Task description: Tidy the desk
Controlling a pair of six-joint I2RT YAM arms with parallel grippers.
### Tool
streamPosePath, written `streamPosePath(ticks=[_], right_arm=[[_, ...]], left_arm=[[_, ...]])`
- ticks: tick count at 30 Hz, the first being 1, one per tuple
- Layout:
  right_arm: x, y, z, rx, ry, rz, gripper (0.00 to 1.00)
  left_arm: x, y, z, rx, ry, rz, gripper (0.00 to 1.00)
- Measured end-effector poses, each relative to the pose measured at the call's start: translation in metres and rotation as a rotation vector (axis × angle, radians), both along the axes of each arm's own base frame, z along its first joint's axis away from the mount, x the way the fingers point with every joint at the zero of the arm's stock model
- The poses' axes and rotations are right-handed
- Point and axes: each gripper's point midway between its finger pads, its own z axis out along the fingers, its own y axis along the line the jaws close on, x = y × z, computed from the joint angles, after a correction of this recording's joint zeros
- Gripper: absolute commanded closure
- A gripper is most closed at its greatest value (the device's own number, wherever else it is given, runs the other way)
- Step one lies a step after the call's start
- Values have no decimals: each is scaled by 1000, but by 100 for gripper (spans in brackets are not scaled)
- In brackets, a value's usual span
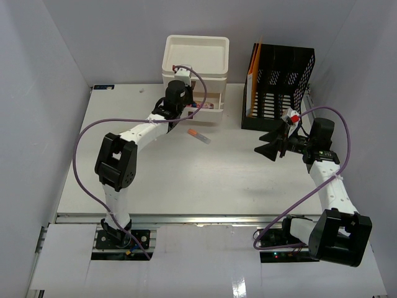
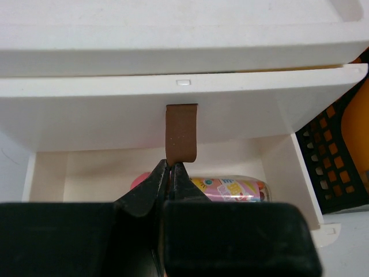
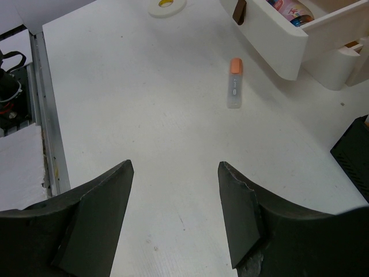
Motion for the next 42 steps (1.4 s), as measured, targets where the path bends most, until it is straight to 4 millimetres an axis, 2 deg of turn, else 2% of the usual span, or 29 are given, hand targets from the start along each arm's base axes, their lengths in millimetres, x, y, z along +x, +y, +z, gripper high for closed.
streamPosePath(ticks=[5, 12, 18, 19, 20, 21, 22, 23, 24, 26, 28, 30, 32, 35, 39, 42], right_arm=[[0, -1, 0, -2, -4, -1, 33], [1, -1, -1, -3, -6, -1, 33], [2, -1, -4, -3, 3, 0, 32], [2, -1, -5, -3, 7, 0, 31], [3, -1, -6, -4, 9, 1, 29], [3, -1, -8, -6, 11, 3, 29], [2, -1, -10, -8, 15, 6, 23], [2, -1, -12, -10, 19, 9, 19], [0, 0, -14, -13, 25, 15, 17], [-6, 10, -19, -24, 34, 50, 12], [-16, 28, -25, -54, 31, 113, 7], [-28, 56, -38, -132, 26, 176, 4], [-38, 83, -53, -223, 11, 220, 2], [-36, 109, -80, -370, 2, 210, 3], [-4, 124, -120, -566, 30, 84, 6], [26, 134, -138, -646, 56, -17, 7]], left_arm=[[-19, 6, -14, -11, 25, -12, 100], [-42, 10, -2, -57, 8, -45, 100], [-64, 16, -7, -68, 25, -66, 100], [-67, 17, -7, -70, 24, -69, 95], [-70, 18, -6, -72, 23, -72, 84], [-72, 19, -4, -74, 21, -75, 84], [-73, 19, -2, -75, 23, -80, 58], [-75, 18, -1, -76, 24, -84, 41], [-76, 18, 1, -78, 28, -88, 35], [-78, 17, 2, -83, 42, -96, 24], [-81, 16, 3, -89, 58, -103, 16], [-88, 19, 6, -84, 74, -112, 12], [-98, 24, 18, -88, 69, -118, 9], [-130, 39, 49, -87, 28, -134, 4], [-191, 71, 100, -112, -98, -150, 2], [-241, 99, 107, -122, -179, -148, 2]])
